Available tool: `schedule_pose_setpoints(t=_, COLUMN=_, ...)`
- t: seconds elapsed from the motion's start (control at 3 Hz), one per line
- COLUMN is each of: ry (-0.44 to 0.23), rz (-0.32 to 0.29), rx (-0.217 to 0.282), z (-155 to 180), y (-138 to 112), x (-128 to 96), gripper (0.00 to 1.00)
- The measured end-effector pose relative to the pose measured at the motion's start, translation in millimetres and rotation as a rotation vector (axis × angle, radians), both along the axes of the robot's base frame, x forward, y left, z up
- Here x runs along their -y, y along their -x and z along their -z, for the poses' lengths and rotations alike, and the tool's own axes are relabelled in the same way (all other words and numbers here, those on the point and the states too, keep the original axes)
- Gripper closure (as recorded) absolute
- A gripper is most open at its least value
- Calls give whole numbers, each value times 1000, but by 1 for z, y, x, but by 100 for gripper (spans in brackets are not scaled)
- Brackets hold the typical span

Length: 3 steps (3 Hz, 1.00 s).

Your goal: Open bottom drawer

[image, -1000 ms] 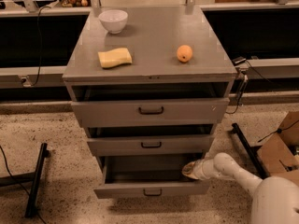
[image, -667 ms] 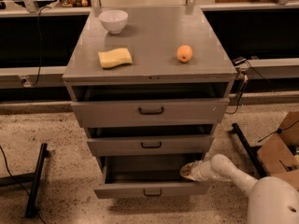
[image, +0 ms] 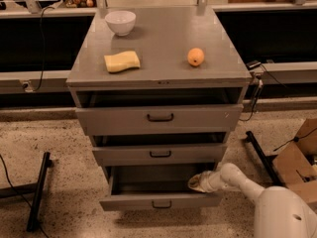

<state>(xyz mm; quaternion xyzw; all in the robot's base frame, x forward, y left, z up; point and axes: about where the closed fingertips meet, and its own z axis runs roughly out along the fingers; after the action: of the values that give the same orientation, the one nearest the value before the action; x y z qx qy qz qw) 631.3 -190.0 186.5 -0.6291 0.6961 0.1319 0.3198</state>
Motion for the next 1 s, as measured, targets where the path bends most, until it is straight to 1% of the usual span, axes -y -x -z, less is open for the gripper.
schedule_pose_setpoints(t=0.33, ry=21, rz=-108, rx=-88, z=4, y=15, x=-1, gripper=100)
schedule_pose_setpoints(t=0.67, ry=24, rz=-154, rx=-165, z=14, y=36, x=4, gripper=100)
schedule_pose_setpoints(t=1.0, ry=24, rz=-154, rx=-165, z=13, y=36, x=4, gripper=100)
